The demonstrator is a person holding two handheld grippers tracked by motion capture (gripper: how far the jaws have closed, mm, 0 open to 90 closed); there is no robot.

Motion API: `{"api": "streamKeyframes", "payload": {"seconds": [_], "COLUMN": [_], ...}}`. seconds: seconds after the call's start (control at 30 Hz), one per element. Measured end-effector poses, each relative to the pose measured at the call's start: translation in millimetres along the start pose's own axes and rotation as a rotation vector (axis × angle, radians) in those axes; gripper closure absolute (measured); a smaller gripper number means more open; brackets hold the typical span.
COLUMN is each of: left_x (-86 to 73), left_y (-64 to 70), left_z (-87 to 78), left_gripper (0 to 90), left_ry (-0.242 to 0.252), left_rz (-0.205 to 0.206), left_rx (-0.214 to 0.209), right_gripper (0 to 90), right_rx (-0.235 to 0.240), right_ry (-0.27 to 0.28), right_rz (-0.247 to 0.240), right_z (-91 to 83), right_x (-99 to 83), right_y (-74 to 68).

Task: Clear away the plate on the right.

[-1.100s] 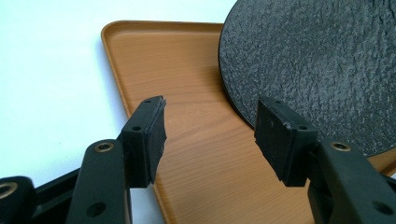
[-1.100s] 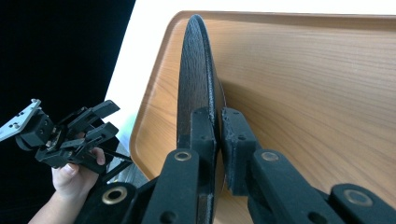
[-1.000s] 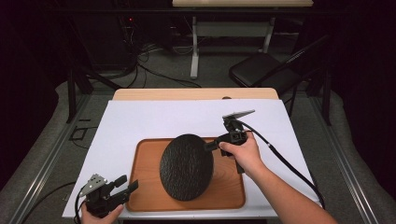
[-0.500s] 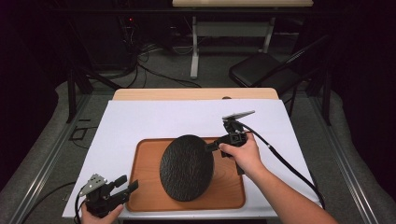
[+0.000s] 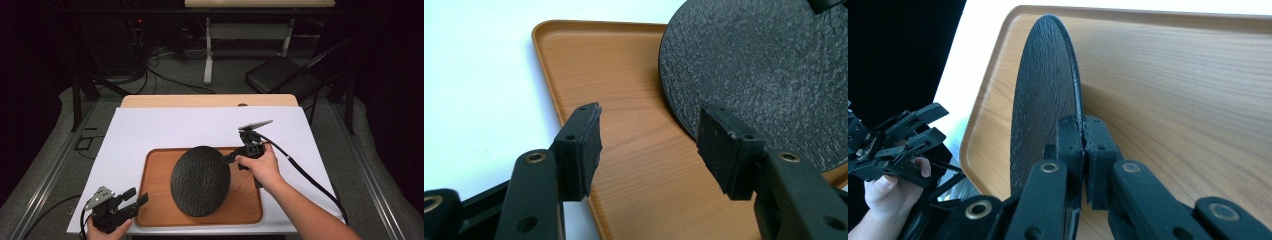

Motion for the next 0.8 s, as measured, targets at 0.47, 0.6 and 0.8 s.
{"api": "streamKeyframes", "payload": {"seconds": [0.47,0.6,0.8], "left_x": [-0.4,-0.5,-0.2], "left_y": [0.1,0.1,-0.3], "left_z": [0.7,0.9,0.5], "left_gripper": [43.3,43.3,43.3], "left_ry": [-0.003,-0.004,-0.004], "left_rz": [0.001,0.000,0.000], "left_rx": [0.002,0.001,0.001], "right_gripper": [86.3,86.3,85.3], "right_rx": [-0.007,0.002,-0.015], "right_ry": [-0.022,-0.020,-0.021], "right_rz": [0.044,0.040,0.012], "right_z": [5.6,5.3,5.7], "right_x": [-9.6,-10.1,-11.1], "right_y": [22.0,21.9,24.1]}}
Point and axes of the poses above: each handheld gripper's, and its own axes: z roughly forward along the jaws, x roughly out of its top, y roughly to its right, the point moved 9 cm from there along z, roughly forward along the jaws, and after that the axes turned 1 degree about y, right-handed, at the moved point
